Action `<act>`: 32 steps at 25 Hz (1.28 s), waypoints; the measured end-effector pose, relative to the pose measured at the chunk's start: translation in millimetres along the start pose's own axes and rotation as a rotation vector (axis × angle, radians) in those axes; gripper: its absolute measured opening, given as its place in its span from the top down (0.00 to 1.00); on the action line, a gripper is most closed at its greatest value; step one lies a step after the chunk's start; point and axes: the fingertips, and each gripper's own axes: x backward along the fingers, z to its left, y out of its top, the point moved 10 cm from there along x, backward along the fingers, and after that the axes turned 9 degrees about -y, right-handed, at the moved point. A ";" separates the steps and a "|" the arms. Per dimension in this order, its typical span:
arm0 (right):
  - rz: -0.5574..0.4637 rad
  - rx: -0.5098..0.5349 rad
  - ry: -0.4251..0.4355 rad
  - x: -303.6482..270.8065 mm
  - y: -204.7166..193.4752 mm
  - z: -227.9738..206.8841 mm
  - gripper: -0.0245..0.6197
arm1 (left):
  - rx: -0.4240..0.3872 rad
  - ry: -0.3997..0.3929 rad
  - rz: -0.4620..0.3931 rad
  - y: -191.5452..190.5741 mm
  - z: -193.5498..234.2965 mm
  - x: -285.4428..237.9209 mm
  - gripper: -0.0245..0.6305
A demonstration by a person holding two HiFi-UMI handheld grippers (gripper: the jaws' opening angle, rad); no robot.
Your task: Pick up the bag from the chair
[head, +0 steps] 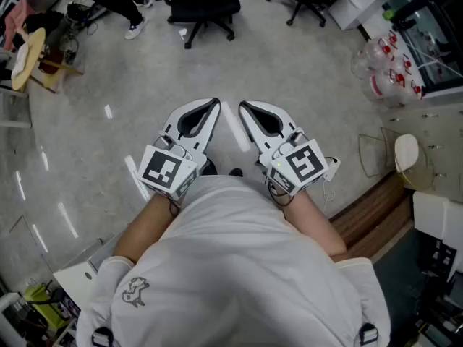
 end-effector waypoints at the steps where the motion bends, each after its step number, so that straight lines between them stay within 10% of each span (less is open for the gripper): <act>1: 0.001 -0.001 0.001 -4.2 0.1 -0.9 0.91 | 0.000 -0.002 0.002 -0.1 4.1 -0.5 0.94; 32: 0.021 0.021 0.034 -264.5 36.4 51.4 0.91 | 0.024 0.036 -0.050 30.3 257.7 94.2 0.94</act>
